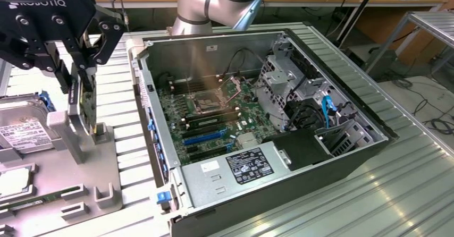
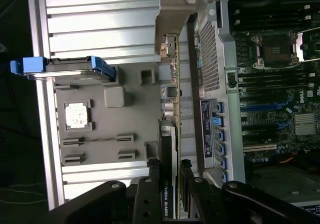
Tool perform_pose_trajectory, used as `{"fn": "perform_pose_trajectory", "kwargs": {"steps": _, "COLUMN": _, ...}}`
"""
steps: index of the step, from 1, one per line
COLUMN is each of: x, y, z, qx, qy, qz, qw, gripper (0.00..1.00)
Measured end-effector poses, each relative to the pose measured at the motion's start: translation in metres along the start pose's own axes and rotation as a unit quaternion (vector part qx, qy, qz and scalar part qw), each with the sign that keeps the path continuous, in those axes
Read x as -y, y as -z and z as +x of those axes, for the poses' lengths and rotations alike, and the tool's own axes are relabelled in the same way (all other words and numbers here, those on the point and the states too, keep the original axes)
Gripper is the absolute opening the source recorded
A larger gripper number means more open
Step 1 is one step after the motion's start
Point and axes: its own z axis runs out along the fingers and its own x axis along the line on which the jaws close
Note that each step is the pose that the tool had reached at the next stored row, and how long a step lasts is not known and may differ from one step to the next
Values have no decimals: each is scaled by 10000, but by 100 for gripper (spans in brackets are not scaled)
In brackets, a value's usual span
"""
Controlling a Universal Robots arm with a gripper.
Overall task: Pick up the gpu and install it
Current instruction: 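Pick up the gpu and move the gpu toward the slot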
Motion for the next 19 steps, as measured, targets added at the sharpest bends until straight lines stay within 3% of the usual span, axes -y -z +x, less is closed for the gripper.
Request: {"fn": "perform_pose_trajectory", "kwargs": {"steps": 19, "x": -21, "y": -6, "z": -258, "qx": 0, "qy": 0, "qz": 0, "qw": 10000, "gripper": 27}}
